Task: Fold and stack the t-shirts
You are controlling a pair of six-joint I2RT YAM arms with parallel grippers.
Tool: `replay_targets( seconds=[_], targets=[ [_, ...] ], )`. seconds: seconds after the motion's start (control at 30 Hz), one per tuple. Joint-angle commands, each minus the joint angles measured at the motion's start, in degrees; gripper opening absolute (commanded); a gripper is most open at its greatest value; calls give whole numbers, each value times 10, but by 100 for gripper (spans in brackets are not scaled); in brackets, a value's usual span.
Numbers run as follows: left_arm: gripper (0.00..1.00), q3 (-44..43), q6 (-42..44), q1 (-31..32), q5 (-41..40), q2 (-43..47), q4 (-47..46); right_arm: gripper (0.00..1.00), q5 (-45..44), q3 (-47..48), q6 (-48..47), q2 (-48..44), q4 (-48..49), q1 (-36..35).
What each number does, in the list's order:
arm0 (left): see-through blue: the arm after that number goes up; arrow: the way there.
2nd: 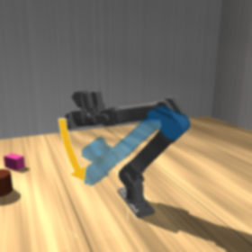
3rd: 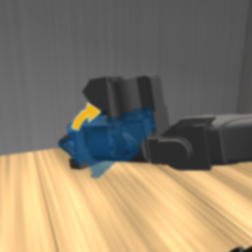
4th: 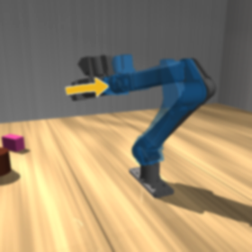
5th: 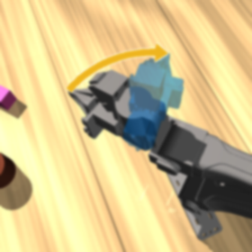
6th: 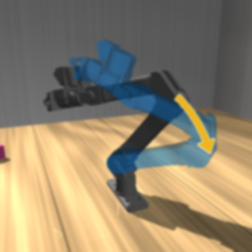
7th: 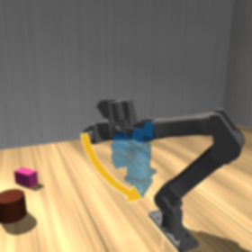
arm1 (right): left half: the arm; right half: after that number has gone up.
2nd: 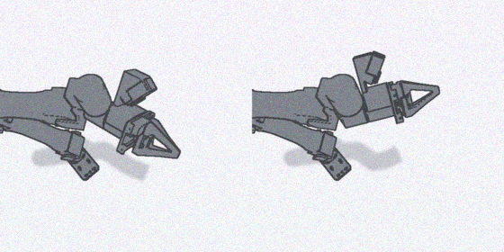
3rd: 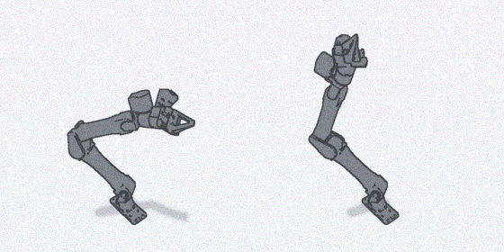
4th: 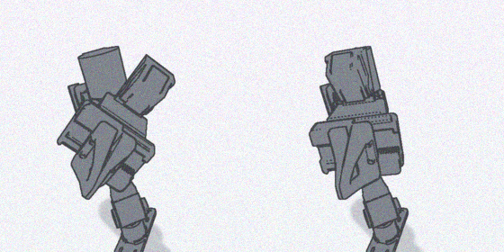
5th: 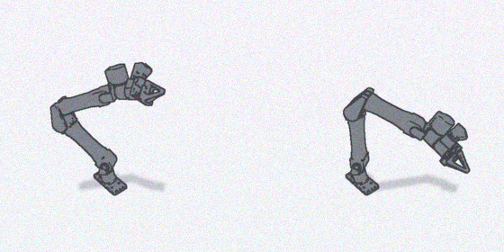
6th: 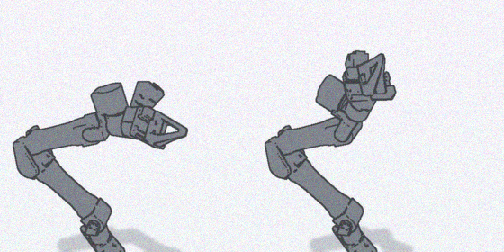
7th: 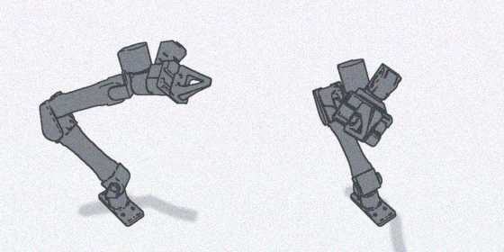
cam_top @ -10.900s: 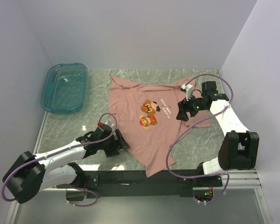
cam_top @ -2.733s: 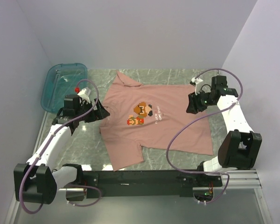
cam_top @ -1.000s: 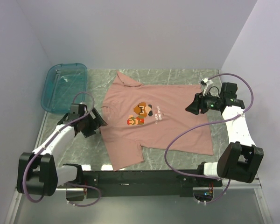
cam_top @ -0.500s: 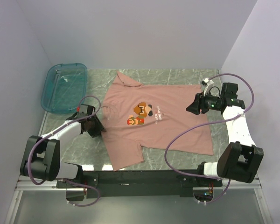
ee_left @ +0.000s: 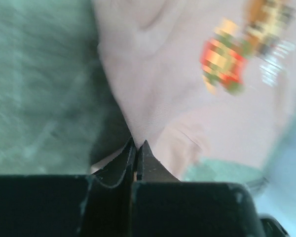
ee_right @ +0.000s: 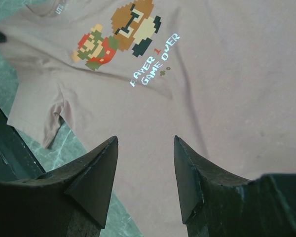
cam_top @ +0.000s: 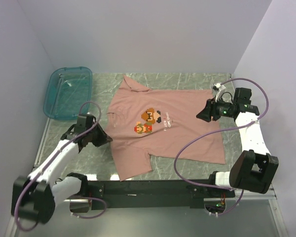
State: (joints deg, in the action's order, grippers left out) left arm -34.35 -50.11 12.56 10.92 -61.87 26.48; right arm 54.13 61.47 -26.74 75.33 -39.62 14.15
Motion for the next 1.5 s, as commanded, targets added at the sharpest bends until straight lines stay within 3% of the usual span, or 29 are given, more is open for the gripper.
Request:
replay_targets(
  seconds=[0.0, 0.23, 0.57, 0.67, 0.7, 0.77, 0.8, 0.87, 0.9, 0.97, 1.1, 1.27, 1.37, 1.47],
  targets=[
    [1, 13, -26, 6, 72, 68, 63, 56, 18, 7, -10, -4, -6, 4],
    [0, 35, -32, 6, 121, 210, 176, 56, 20, 8, -9, -4, -9, 4],
    [1, -11, 1, 6, 158, 303, 292, 56, 15, 10, -8, -3, -10, 4],
    [21, -26, 4, 6, 172, 318, 303, 56, 13, 10, -5, -4, -8, 4],
    [36, -38, 7, 6, 173, 321, 311, 56, 12, 10, -5, -4, -8, 4],
    [50, -58, 31, 6, 169, 322, 315, 56, 11, 10, -5, -4, -7, 4],
    [61, -88, 40, 6, 159, 317, 324, 56, 11, 9, -3, -3, -6, 4],
    [72, -122, 63, 6, 100, 309, 335, 56, 11, 10, -3, -1, -6, 4],
    [79, -146, 73, 6, 82, 300, 331, 56, 12, 10, -3, 0, -6, 4],
    [81, -171, 98, 6, 45, 285, 300, 56, 12, 9, -3, 2, -6, 4],
    [81, -177, 132, 6, 33, 209, 164, 56, 15, 12, -5, 7, -9, 4],
    [80, -217, 238, 5, 3, 78, -31, 56, 15, 12, -7, 9, -10, 4],
    [78, -281, 289, -2, -44, -33, -63, 56, 14, 12, -9, 11, -12, 4],
    [71, -350, 320, -23, -81, -142, -77, 56, 15, 14, -14, 16, -14, 4]
  ],
)
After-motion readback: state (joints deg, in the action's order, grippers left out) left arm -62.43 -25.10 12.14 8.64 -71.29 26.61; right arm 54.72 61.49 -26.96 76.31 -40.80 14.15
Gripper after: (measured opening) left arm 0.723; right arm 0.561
